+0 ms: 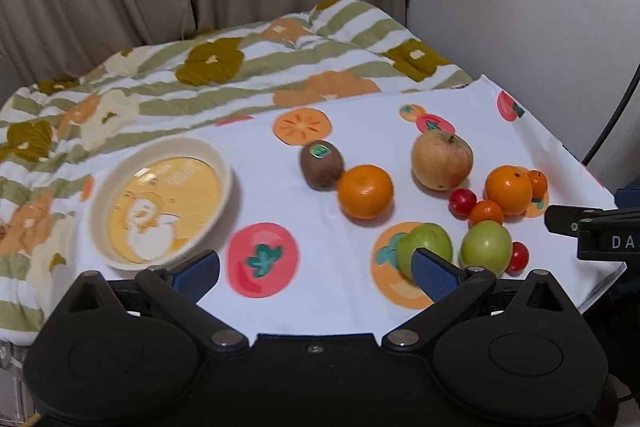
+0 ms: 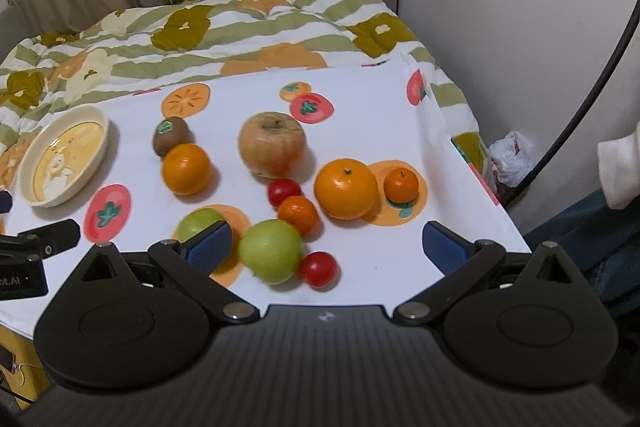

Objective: Organize fruits
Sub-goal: 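Grasp the green apple with the left tool while the right tool grasps the orange, then carry the green apple and orange toward the duck plate with both tools, then release the green apple onto the plate while the right tool lowers the orange beside it, then move both tools back to the fruit and grasp the second orange with the left tool, then grasp the large apple with the right tool while the left tool lifts the orange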

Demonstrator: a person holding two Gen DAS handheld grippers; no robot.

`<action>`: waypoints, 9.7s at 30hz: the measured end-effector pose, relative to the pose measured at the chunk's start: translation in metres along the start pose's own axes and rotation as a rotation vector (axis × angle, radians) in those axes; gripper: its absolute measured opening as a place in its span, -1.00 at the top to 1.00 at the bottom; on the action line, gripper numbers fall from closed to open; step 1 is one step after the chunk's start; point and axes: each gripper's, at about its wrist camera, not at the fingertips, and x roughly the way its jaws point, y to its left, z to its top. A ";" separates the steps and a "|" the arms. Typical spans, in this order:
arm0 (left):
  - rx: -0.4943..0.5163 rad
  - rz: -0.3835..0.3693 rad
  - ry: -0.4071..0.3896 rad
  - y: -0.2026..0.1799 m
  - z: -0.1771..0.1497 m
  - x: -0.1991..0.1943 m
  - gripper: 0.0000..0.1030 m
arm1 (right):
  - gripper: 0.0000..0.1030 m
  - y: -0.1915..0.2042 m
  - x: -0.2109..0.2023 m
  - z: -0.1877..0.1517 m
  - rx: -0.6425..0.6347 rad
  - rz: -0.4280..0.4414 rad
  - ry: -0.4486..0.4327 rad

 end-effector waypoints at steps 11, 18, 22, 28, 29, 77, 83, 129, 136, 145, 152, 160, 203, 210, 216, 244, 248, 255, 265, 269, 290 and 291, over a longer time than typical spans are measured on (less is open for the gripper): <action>-0.088 -0.005 0.106 -0.049 0.008 0.061 -0.89 | -1.00 -0.041 0.065 0.011 0.046 0.073 0.053; -0.130 0.013 0.145 -0.066 0.010 0.087 -0.82 | -1.00 -0.045 0.097 0.016 0.063 0.140 0.097; -0.186 -0.011 0.185 -0.068 0.010 0.099 -0.61 | -0.99 -0.045 0.106 0.017 0.063 0.177 0.100; -0.234 -0.008 0.206 -0.070 0.009 0.107 -0.59 | -0.86 -0.049 0.119 0.024 0.087 0.207 0.109; -0.241 -0.010 0.209 -0.070 0.009 0.108 -0.56 | -0.85 -0.050 0.121 0.024 0.088 0.209 0.113; -0.257 0.063 0.032 -0.038 0.040 0.034 -0.14 | -0.50 -0.015 0.060 0.074 -0.032 0.306 0.029; -0.301 0.073 -0.001 0.006 0.045 0.016 -0.14 | -0.50 0.030 0.046 0.088 -0.082 0.345 0.011; 0.011 -0.002 0.017 0.242 0.069 0.160 -0.72 | -0.50 0.309 0.166 0.123 -0.025 0.257 0.098; -0.008 -0.009 0.004 0.246 0.067 0.140 -0.83 | -0.50 0.308 0.161 0.129 -0.062 0.292 0.089; -0.030 -0.011 -0.002 0.247 0.056 0.119 -0.86 | -0.50 0.321 0.167 0.125 -0.200 0.377 0.090; -0.043 -0.016 0.024 0.249 0.046 0.117 -0.86 | -0.50 0.336 0.174 0.116 -0.313 0.439 0.078; -0.044 -0.019 0.029 0.250 0.042 0.119 -0.86 | -0.52 0.342 0.182 0.109 -0.364 0.460 0.062; -0.056 -0.015 -0.109 0.152 0.043 -0.001 -0.86 | -1.00 0.186 0.009 0.094 -0.141 0.285 -0.081; -0.079 -0.013 -0.111 0.094 0.043 -0.003 -0.86 | -1.00 0.120 0.004 0.084 -0.146 0.269 -0.086; -0.082 -0.014 -0.100 0.042 0.045 0.010 -0.86 | -1.00 0.065 0.017 0.082 -0.147 0.245 -0.080; -0.179 0.073 -0.001 -0.046 0.039 0.137 -0.69 | -1.00 -0.006 0.146 0.076 -0.139 0.399 0.051; -0.190 0.080 0.004 -0.047 0.039 0.140 -0.68 | -1.00 -0.004 0.153 0.075 -0.124 0.429 0.066; -0.221 0.065 0.032 -0.043 0.036 0.151 -0.28 | -1.00 0.004 0.161 0.074 -0.130 0.449 0.081; -0.226 0.055 0.031 -0.042 0.034 0.147 -0.26 | -0.78 0.013 0.168 0.072 -0.141 0.437 0.104; -0.239 0.056 0.041 -0.038 0.032 0.144 -0.25 | -0.74 0.015 0.168 0.072 -0.157 0.420 0.109; -0.236 0.094 -0.020 -0.022 0.034 0.082 -0.25 | -0.73 0.026 0.116 0.082 -0.215 0.431 0.014; -0.240 0.092 -0.026 -0.020 0.036 0.078 -0.25 | -0.73 0.029 0.109 0.084 -0.216 0.433 0.008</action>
